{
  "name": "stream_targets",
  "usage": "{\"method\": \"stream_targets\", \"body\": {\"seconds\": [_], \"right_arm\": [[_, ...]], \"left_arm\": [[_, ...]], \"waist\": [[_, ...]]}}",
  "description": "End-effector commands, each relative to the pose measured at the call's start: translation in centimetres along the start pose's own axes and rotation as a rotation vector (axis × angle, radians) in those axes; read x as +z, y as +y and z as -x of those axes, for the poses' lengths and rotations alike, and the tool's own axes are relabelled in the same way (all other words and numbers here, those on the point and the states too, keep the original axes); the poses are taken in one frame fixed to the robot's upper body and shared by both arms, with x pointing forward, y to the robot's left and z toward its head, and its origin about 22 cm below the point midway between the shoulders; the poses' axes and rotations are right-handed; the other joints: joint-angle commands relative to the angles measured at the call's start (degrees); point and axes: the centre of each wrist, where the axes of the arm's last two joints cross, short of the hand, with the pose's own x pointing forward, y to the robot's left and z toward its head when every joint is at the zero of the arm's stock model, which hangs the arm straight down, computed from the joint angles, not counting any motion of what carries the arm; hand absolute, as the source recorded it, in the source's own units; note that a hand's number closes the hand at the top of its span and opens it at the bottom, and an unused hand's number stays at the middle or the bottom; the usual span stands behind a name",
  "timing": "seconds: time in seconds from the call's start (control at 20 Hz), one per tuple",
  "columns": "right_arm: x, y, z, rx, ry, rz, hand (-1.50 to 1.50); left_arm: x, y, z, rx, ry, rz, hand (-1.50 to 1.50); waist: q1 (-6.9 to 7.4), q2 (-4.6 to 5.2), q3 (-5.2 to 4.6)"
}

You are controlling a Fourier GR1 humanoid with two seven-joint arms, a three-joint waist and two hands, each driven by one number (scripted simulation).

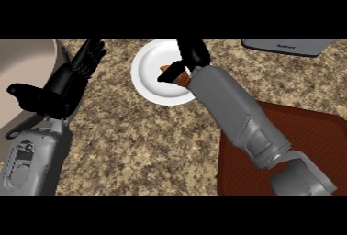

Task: Pick the croissant from the tray and place it in the plate

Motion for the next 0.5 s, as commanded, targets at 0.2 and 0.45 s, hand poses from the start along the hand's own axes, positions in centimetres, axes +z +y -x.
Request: {"method": "stream_targets", "body": {"seconds": [0.2,0.45], "right_arm": [[-0.3,-1.1,-0.6,-0.276,-0.071,0.158,-1.50],[-0.4,-1.4,0.5,-0.427,-0.059,0.180,-1.50]], "left_arm": [[-0.1,-0.1,0.2,0.007,0.012,-0.009,0.00],[1.7,0.2,0.9,-0.008,0.030,-0.037,0.00]], "waist": [[-0.71,-0.05,0.08],[-2.68,-1.12,0.05]]}}
